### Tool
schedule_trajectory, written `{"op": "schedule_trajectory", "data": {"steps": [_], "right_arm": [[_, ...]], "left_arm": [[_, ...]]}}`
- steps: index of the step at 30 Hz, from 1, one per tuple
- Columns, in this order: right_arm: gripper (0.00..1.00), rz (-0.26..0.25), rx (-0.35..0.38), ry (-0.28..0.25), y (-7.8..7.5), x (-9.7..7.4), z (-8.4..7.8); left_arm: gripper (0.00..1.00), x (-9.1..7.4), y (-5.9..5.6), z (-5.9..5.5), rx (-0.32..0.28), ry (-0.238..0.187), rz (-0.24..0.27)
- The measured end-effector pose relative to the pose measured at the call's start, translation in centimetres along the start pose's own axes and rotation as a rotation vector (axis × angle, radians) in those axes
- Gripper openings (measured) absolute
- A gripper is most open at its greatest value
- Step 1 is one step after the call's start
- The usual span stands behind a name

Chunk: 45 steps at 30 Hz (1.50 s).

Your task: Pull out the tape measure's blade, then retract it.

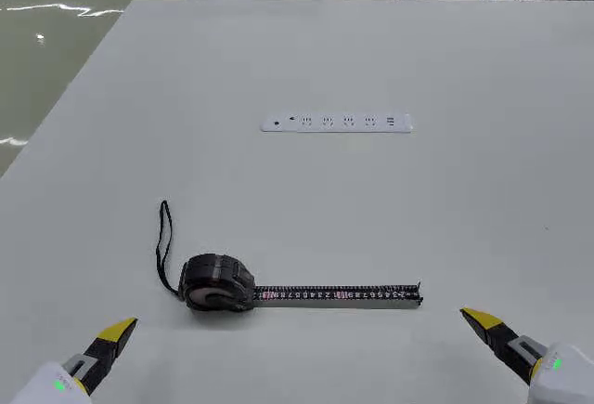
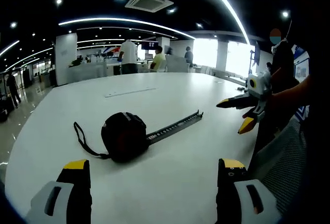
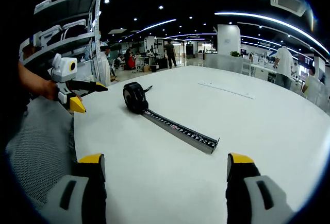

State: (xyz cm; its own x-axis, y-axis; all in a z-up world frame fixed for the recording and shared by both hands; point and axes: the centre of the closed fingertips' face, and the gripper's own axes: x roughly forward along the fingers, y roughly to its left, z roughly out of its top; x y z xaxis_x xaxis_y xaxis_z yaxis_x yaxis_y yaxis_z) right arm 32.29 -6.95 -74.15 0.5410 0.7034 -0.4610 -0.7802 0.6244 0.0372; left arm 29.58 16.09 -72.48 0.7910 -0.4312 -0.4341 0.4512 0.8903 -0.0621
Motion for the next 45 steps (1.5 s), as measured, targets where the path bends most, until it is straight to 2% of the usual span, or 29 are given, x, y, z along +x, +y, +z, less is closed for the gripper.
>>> {"op": "schedule_trajectory", "data": {"steps": [2, 7, 13, 20, 23, 32, 37, 45], "right_arm": [[1.00, -0.003, 0.007, -0.003, 0.2, 0.0, 0.0], [1.00, 0.001, 0.009, 0.002, 0.6, 0.2, -0.1], [1.00, -0.006, 0.010, -0.012, 0.6, 0.3, 0.3], [1.00, -0.006, 0.008, -0.011, 0.7, 0.3, 0.3], [1.00, -0.012, 0.015, -0.024, 0.7, 0.3, 0.2], [1.00, -0.006, 0.021, -0.024, 0.7, 0.4, 0.1], [0.99, 0.001, -0.003, -0.063, 0.6, 0.3, 0.7], [0.92, 0.020, -0.021, -0.057, -0.4, 0.6, 0.4]], "left_arm": [[1.00, 0.0, 0.3, -0.1, 0.010, -0.002, 0.029], [1.00, -0.1, 0.1, -0.1, -0.005, -0.013, 0.050], [1.00, -0.1, -0.6, -0.6, -0.032, -0.010, 0.041], [1.00, -0.2, -0.7, -0.6, -0.034, -0.011, 0.043], [1.00, 0.0, -0.6, 0.0, -0.036, -0.022, 0.056], [1.00, 0.2, -0.7, 0.1, -0.039, -0.021, 0.062], [1.00, 0.4, -0.6, 0.4, -0.063, -0.036, 0.093], [1.00, 0.7, -0.1, 0.5, -0.083, -0.041, 0.158]]}}
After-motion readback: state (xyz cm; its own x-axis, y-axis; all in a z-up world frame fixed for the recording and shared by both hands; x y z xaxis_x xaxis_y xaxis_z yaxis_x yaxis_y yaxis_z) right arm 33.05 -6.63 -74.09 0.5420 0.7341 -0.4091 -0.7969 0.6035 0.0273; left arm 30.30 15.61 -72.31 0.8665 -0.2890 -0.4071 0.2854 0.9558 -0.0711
